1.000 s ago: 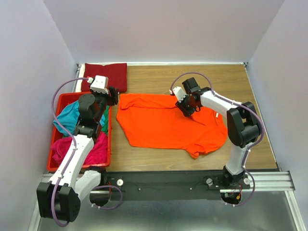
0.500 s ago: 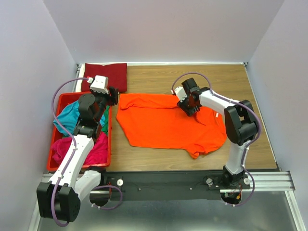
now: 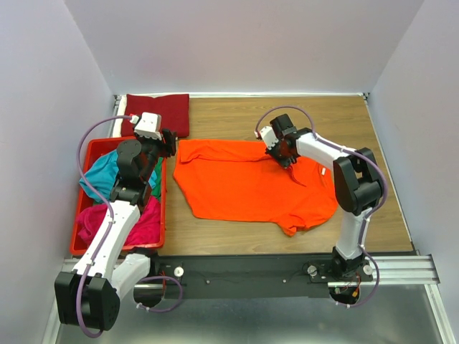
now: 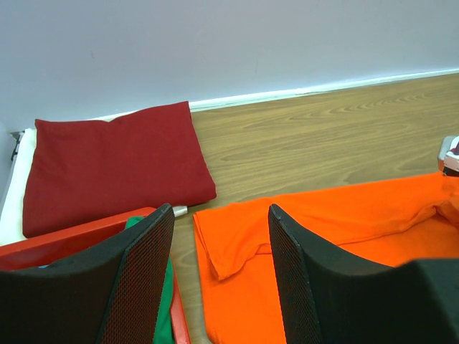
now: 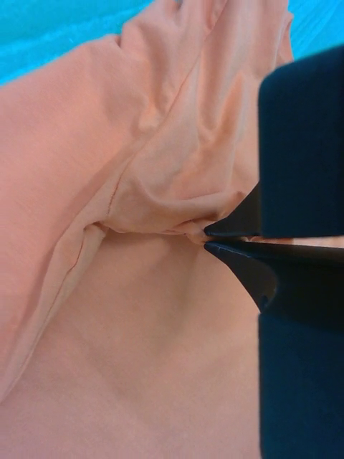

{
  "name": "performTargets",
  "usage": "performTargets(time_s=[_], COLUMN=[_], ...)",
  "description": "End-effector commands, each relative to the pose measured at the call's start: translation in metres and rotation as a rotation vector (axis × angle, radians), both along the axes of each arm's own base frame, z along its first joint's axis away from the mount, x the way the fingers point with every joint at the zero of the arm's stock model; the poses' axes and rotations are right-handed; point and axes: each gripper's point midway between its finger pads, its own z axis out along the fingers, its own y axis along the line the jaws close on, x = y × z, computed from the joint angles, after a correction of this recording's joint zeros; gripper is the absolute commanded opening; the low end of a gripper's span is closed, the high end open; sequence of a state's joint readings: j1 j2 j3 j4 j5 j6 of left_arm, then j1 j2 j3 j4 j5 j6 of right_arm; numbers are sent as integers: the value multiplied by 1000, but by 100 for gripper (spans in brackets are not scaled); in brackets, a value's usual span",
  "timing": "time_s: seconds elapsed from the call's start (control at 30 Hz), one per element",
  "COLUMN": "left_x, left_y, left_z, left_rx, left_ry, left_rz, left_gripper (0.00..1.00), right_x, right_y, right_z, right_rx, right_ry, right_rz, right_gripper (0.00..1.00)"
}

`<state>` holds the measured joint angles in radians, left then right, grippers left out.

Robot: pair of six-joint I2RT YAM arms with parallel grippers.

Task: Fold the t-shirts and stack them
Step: Fold the tshirt

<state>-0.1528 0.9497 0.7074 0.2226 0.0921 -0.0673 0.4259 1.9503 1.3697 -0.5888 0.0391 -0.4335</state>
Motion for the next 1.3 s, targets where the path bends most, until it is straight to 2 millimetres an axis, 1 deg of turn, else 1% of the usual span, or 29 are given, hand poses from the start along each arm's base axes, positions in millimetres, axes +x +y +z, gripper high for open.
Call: performTargets(time_s=[0.0, 0.03, 0.13, 0.2, 0.37, 0.53, 0.7, 0.8, 0.9, 0.93, 0.97, 1.0, 1.03, 1.1, 1.13, 1.2, 1.23, 1.27], left_x=[-2, -2, -2, -2, -2, -1, -1, -2, -1, -1, -1, -1, -1, -2, -1, -2, -2, -1], left_y=[-2, -3, -4, -4, -3, -3, -3, -3, -3, -4, -4, -4, -4, -4, -4, -3, -3, -4], left_z=[9, 11, 9, 9, 8, 8, 9, 8, 9, 7, 8, 7, 7, 7, 7, 6, 6, 5], left_rx=[0, 1, 0, 0, 2, 2, 2, 2, 2, 3, 2, 4, 3, 4, 3, 5, 5, 5], left_ry=[-27, -30, -25, -25, -24, -22, -24, -22, -24, -21, -22, -21, -21, -20, -19, -18, -17, -17], left_rz=[-11, -13, -16, -16, -13, -13, -13, -14, -14, -16, -17, -17, -19, -19, -16, -14, -13, -16], left_gripper=[63, 63, 63, 63, 63, 63, 63, 63, 63, 63, 63, 63, 63, 63, 63, 63, 63, 63], right_x=[12, 12, 3, -3, -18, -24, -32, -35, -37, -39, -40, -41, -43, -41, -33, -12, -3, 12], right_y=[10, 11, 26, 34, 45, 50, 57, 56, 49, 47, 46, 46, 45, 44, 36, 28, 19, -6], right_z=[27, 31, 38, 38, 28, 26, 29, 31, 30, 29, 28, 28, 27, 32, 37, 54, 61, 66], right_rx=[64, 70, 154, 200, 250, 275, 309, 309, 276, 262, 258, 256, 254, 250, 246, 291, 319, 352], right_ry=[-61, -67, -35, -8, 76, 117, 146, 152, 151, 158, 164, 166, 175, 159, 135, 78, 61, 43], right_rz=[-5, 0, 42, 64, 107, 126, 172, 193, 206, 218, 218, 220, 218, 208, 161, 86, 42, -53], right_gripper=[8, 8, 5, 4, 3, 3, 3, 3, 3, 4, 9, 16, 35, 40, 41, 41, 42, 42])
